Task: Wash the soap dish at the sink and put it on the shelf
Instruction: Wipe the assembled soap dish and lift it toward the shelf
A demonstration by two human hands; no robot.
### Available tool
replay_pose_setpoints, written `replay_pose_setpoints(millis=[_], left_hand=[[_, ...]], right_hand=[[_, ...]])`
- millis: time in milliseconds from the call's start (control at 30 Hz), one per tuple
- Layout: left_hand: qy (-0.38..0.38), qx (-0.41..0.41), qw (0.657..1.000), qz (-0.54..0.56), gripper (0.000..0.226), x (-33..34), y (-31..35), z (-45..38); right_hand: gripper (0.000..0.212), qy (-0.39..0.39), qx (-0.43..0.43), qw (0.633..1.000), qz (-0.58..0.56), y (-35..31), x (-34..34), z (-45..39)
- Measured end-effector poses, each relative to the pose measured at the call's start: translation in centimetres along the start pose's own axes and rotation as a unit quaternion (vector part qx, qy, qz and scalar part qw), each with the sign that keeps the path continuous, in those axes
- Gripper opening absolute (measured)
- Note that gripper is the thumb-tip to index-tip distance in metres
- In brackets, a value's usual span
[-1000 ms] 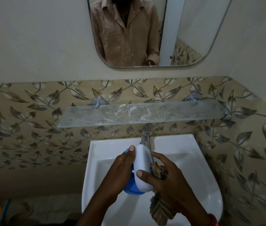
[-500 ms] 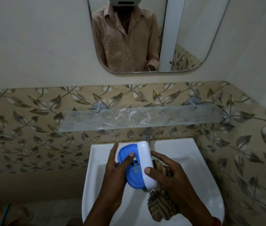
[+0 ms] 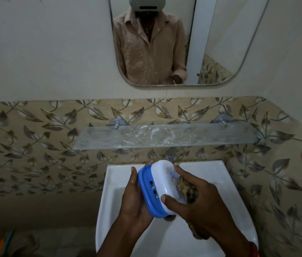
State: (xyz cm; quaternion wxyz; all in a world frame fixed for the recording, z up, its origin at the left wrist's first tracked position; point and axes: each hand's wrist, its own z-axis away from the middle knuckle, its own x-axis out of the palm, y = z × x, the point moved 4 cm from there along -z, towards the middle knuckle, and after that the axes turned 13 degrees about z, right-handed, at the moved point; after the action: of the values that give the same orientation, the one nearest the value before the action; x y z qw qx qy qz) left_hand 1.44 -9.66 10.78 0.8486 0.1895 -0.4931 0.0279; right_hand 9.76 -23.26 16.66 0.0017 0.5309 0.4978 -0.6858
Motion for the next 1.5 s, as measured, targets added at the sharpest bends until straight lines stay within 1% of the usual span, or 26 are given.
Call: replay_pose_setpoints(millis=[67, 133, 533, 733, 833, 967, 1067, 1100, 1167, 1200, 1267, 1300, 1367, 1433, 1500], left_hand=[[0.002, 0.002, 1.000, -0.011, 0.067, 0.1, -0.2, -0.2], [-0.003, 0.011, 1.000, -0.009, 0.068, 0.1, -0.4, -0.5], [-0.003, 0.043, 0.999, 0.018, 0.071, 0.3, 0.0, -1.4], [0.027, 0.051, 0.998, 0.006, 0.069, 1.1, 0.1, -1.5], [0.033, 0.051, 0.998, -0.006, 0.068, 1.1, 0.2, -1.8], [0.018, 0.053, 0.998, -0.020, 0.064, 1.3, 0.3, -1.7], [0.014, 0.060, 0.998, -0.023, 0.058, 1.2, 0.1, -1.4], [0.014, 0.062, 0.998, -0.024, 0.056, 1.0, 0.1, -1.4], [0.008, 0.070, 0.996, -0.046, 0.054, 0.9, 0.4, -1.2], [0.006, 0.068, 0.996, -0.054, 0.059, 1.0, 0.7, -1.1], [0.002, 0.069, 0.996, -0.064, 0.076, 1.2, 1.3, -0.8], [-0.001, 0.083, 0.994, -0.068, 0.080, 1.2, 1.7, -0.7], [-0.010, 0.129, 0.988, -0.079, 0.080, 1.8, 2.5, -0.6], [-0.028, 0.177, 0.980, -0.083, 0.074, 2.7, 2.8, -0.4], [-0.047, 0.219, 0.970, -0.095, 0.065, 3.9, 2.6, -0.1]], right_hand=[[0.102, 0.007, -0.021, 0.998, 0.061, -0.6, 0.1, 0.1], [0.103, 0.014, -0.038, 0.995, 0.090, -1.0, 0.1, 0.1], [0.104, -0.001, -0.046, 0.995, 0.091, -1.5, 0.6, -0.1], [0.104, 0.005, -0.037, 0.993, 0.108, -1.5, 1.0, -0.1], [0.102, 0.004, -0.030, 0.995, 0.097, -1.4, 1.2, -0.3], [0.100, -0.016, -0.030, 0.995, 0.093, -1.1, 1.4, -0.4], [0.100, -0.034, -0.008, 0.998, 0.049, -0.6, 1.2, -0.7], [0.095, -0.038, 0.008, 0.999, 0.018, -0.5, 0.9, -0.8], [0.077, -0.035, 0.049, 0.997, -0.043, 0.1, 0.0, -0.7], [0.074, -0.025, 0.072, 0.994, -0.073, 0.7, -0.6, -0.5], [0.083, -0.009, 0.118, 0.986, -0.121, 2.1, -1.3, -0.2], [0.085, -0.014, 0.135, 0.980, -0.144, 2.7, -1.4, 0.0], [0.082, -0.032, 0.142, 0.972, -0.186, 3.1, -1.2, 0.3], [0.077, -0.037, 0.130, 0.968, -0.211, 2.8, -1.0, 0.5], [0.074, -0.016, 0.110, 0.967, -0.229, 2.3, -0.9, 0.3]])
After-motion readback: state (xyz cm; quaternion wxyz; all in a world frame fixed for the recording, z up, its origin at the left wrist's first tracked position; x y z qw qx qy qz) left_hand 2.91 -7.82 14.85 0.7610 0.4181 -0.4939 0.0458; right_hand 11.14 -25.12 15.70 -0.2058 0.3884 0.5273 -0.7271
